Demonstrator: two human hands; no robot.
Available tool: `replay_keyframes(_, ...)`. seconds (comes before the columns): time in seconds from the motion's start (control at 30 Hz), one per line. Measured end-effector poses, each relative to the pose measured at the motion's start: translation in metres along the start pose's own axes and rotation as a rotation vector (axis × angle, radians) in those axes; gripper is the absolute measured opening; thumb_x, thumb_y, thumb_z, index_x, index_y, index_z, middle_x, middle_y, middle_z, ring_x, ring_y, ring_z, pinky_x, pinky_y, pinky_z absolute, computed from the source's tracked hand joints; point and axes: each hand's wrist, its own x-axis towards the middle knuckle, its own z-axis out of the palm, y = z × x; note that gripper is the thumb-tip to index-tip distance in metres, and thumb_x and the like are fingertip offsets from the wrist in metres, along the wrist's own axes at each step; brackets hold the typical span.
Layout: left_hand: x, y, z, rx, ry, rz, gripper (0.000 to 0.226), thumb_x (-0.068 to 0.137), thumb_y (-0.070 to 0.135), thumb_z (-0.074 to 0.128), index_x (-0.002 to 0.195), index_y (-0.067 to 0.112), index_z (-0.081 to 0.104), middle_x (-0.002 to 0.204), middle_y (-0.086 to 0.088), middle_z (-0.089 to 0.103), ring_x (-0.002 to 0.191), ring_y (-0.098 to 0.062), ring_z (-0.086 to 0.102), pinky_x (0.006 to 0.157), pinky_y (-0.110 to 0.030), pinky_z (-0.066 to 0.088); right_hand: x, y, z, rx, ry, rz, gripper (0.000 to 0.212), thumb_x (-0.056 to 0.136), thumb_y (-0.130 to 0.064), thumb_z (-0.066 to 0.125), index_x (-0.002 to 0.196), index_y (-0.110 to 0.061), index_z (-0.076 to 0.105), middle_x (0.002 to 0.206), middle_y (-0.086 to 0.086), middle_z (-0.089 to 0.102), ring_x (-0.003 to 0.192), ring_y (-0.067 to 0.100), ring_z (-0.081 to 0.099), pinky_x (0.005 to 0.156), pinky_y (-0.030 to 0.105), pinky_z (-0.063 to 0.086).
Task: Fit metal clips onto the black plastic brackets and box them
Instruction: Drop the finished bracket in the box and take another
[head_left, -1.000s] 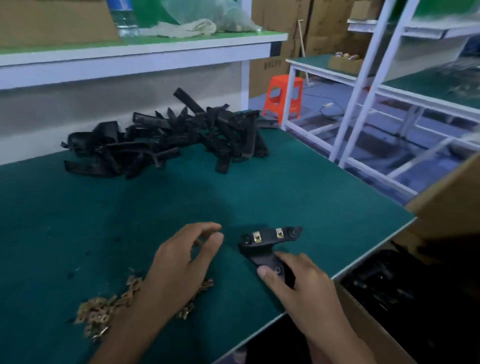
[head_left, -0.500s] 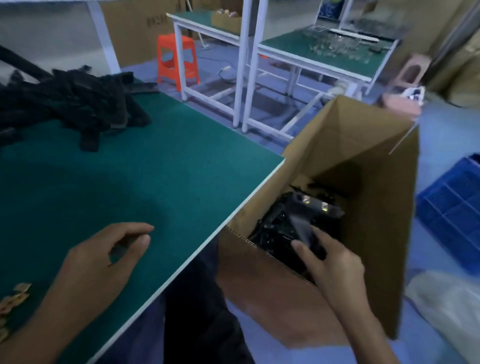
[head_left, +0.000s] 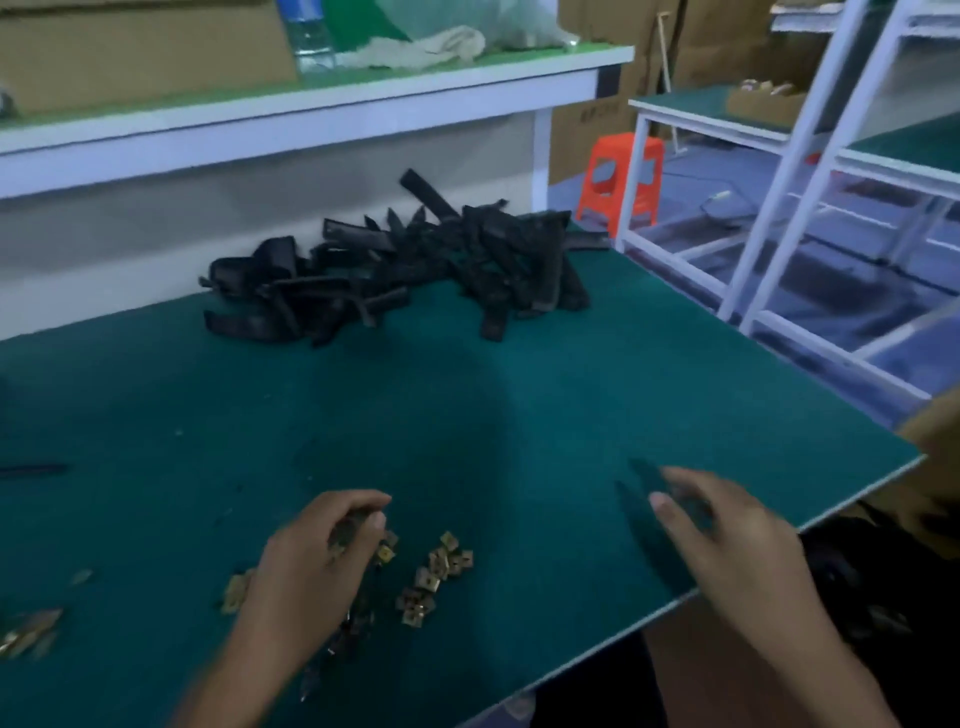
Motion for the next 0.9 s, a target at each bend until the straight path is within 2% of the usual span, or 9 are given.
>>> replay_keyframes(0.1,-0.004,-0.038,-0.031,-0.007,0.182,-0.084,0.014,0.091,0.05,0.057,0.1,0.061,0.062,0.109,0.044,0.058,0.103,0.019,0.054,0.08,-0.016,0.042,0.047,-0.048,0.034,0.083,-0.061,-0.166,0.034,0.091,-0.041,0.066,0.12,-0.023,0.069,0.107,-0.007,0.071,0.098,0.02,0.066,0.084,0.039,0.054)
replay_keyframes(0.23,0.008,-0.099,-0.071,0.002,0.374,-0.253,0.017,0.095,0.032,0.065,0.092,0.049,0.068,0.103,0.026,0.069,0.104,-0.008,0.064,0.086,-0.031,0.047,0.139,-0.096,0.087,0.048,-0.233,-0.24,0.046,0.093,-0.042,0.066,0.133,-0.02,0.061,0.128,0.002,0.062,0.121,0.023,0.057,0.101,0.036,0.045)
replay_keyframes(0.3,0.015,-0.122,-0.083,-0.052,0.434,-0.331,0.02,0.095,0.025,0.067,0.09,0.044,0.069,0.103,0.012,0.072,0.108,-0.023,0.065,0.092,-0.021,0.045,0.186,-0.114,0.112,-0.025,-0.275,-0.236,0.055,0.093,-0.044,0.066,0.141,-0.019,0.054,0.141,0.011,0.052,0.132,0.032,0.046,0.11,0.04,0.039)
replay_keyframes(0.37,0.019,-0.134,-0.084,-0.05,0.481,-0.372,0.024,0.092,0.019,0.072,0.084,0.042,0.07,0.097,0.005,0.073,0.104,-0.026,0.066,0.08,0.0,0.038,0.23,-0.125,0.131,-0.086,-0.245,-0.197,0.065,0.092,-0.049,0.066,0.146,-0.019,0.049,0.152,0.016,0.039,0.138,0.039,0.036,0.114,0.046,0.034)
replay_keyframes(0.5,0.023,-0.143,-0.079,-0.057,0.514,-0.415,0.038,0.084,0.017,0.08,0.08,0.054,0.069,0.088,0.023,0.071,0.093,0.001,0.063,0.075,0.002,0.038,0.303,-0.13,0.147,-0.148,-0.143,-0.003,0.084,0.081,-0.071,0.067,0.15,-0.033,0.039,0.167,0.013,0.006,0.152,0.039,0.008,0.116,0.062,0.022)
replay_keyframes(0.57,0.024,-0.144,-0.08,-0.007,0.496,-0.388,0.037,0.08,0.018,0.083,0.08,0.052,0.069,0.092,0.033,0.067,0.087,0.019,0.057,0.07,0.004,0.035,0.328,-0.127,0.152,-0.155,-0.21,0.092,0.097,0.071,-0.083,0.065,0.152,-0.041,0.033,0.169,0.005,-0.007,0.153,0.04,-0.002,0.116,0.067,0.018)
replay_keyframes(0.63,0.023,-0.143,-0.08,0.052,0.52,-0.381,0.034,0.078,0.025,0.085,0.084,0.054,0.068,0.095,0.033,0.066,0.084,0.018,0.057,0.066,-0.006,0.042,0.346,-0.126,0.16,-0.141,-0.322,0.141,0.107,0.062,-0.092,0.062,0.153,-0.044,0.03,0.168,-0.001,-0.015,0.153,0.039,-0.006,0.115,0.069,0.016)
replay_keyframes(0.73,0.022,-0.143,-0.078,0.066,0.6,-0.366,0.022,0.072,0.043,0.076,0.087,0.057,0.067,0.093,0.03,0.067,0.081,0.01,0.06,0.071,-0.022,0.047,0.361,-0.137,0.177,-0.167,-0.483,0.098,0.109,0.06,-0.096,0.057,0.153,-0.044,0.034,0.17,-0.002,-0.006,0.154,0.04,0.003,0.12,0.066,0.012)
replay_keyframes(0.9,0.025,-0.147,-0.08,0.101,0.557,-0.384,0.037,0.074,0.024,0.088,0.085,0.053,0.069,0.093,0.033,0.066,0.086,0.007,0.062,0.076,-0.013,0.046,0.324,-0.181,0.205,-0.247,-0.574,-0.146,0.099,0.071,-0.093,0.044,0.154,-0.041,0.034,0.164,0.003,0.032,0.151,0.039,0.022,0.119,0.059,0.023)
